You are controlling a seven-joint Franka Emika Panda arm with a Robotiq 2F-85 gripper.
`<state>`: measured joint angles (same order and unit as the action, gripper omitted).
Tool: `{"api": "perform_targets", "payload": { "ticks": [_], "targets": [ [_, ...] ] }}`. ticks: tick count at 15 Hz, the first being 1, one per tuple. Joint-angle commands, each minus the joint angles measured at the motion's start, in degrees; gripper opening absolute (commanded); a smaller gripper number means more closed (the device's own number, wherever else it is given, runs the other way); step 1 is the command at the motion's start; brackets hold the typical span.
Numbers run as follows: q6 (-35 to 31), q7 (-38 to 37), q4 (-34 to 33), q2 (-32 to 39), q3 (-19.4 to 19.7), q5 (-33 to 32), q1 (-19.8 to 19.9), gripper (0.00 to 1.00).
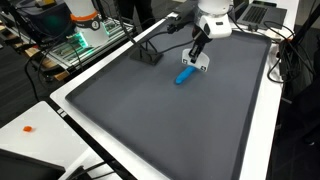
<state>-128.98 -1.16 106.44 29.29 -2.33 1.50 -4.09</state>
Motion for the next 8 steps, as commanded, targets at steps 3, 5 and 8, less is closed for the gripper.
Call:
{"api": "perform_targets", "payload": {
  "ticks": [3, 5, 8],
  "targets": [
    [-0.77, -0.02, 2.21, -3.94, 0.84, -1.41, 0.47, 0.01],
    [-1.07, 0.04, 2.41, -4.66, 1.25, -1.68, 0.76, 0.01],
    [-1.48, 0.13, 2.79, -4.89, 1.89, -2.07, 1.30, 0.01]
  ]
}}
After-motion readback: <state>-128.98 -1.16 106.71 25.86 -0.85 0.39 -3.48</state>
